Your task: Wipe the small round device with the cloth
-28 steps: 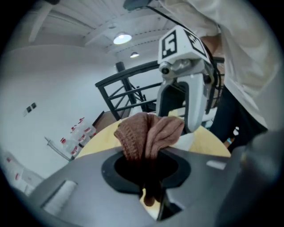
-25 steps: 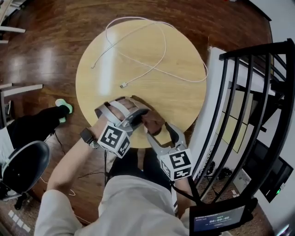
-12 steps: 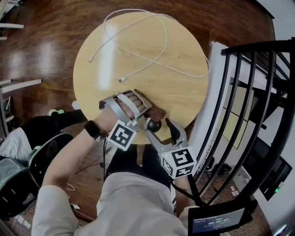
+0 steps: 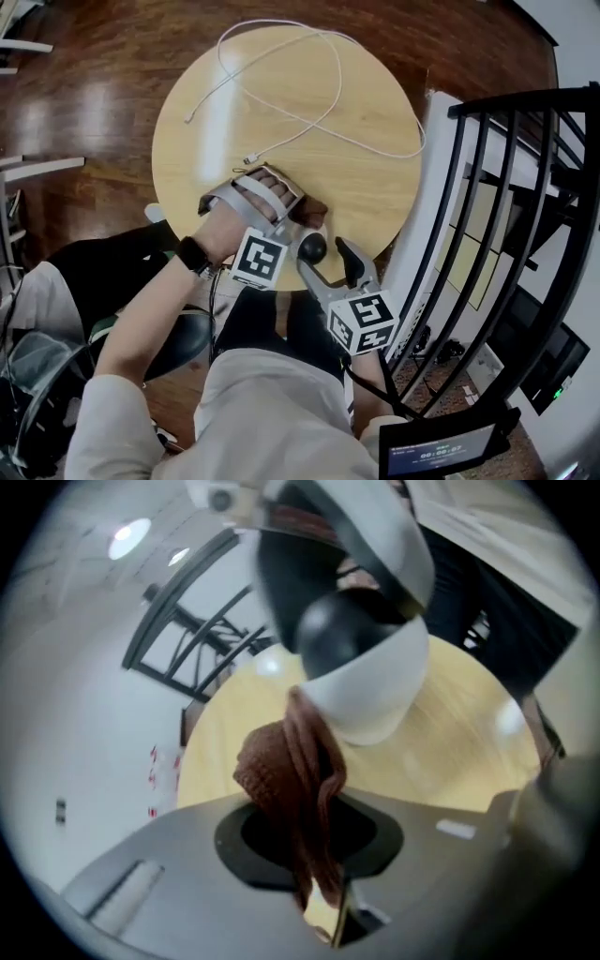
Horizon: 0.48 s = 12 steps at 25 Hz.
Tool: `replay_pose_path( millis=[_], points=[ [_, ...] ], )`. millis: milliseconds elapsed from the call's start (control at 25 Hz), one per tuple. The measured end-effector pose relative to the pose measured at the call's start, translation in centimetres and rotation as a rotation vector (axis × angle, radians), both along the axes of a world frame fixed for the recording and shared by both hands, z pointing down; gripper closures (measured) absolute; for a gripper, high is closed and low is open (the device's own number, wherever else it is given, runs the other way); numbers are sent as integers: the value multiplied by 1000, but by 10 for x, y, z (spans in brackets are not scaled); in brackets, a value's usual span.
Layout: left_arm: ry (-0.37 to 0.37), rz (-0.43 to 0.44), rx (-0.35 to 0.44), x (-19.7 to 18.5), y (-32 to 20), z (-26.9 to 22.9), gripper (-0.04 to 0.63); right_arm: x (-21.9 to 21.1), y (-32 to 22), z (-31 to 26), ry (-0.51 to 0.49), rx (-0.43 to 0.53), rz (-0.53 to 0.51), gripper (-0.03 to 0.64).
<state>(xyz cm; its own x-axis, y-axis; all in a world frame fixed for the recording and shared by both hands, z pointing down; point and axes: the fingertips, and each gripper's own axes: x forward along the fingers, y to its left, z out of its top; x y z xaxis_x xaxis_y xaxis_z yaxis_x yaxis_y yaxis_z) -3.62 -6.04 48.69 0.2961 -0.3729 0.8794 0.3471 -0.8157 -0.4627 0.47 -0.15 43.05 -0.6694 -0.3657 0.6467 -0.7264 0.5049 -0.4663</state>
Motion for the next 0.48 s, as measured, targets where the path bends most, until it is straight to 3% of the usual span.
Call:
replay_pose_path(
  millis=[80,200,360,480],
  points=[
    [106,-272,10,-22,-18,-30,515,1,0,2,-6,-17,5,279],
    [195,-520,35,-53,-26,-67,515,5,-2,1,-13,-24,8,279],
    [337,-680,-81,-47,0,-72,517,9,-5,-1,-29,-13,12,268],
    [356,-743,-201,-35,28,-52,517,7,-4,2,-33,-8,19,267]
  ],
)
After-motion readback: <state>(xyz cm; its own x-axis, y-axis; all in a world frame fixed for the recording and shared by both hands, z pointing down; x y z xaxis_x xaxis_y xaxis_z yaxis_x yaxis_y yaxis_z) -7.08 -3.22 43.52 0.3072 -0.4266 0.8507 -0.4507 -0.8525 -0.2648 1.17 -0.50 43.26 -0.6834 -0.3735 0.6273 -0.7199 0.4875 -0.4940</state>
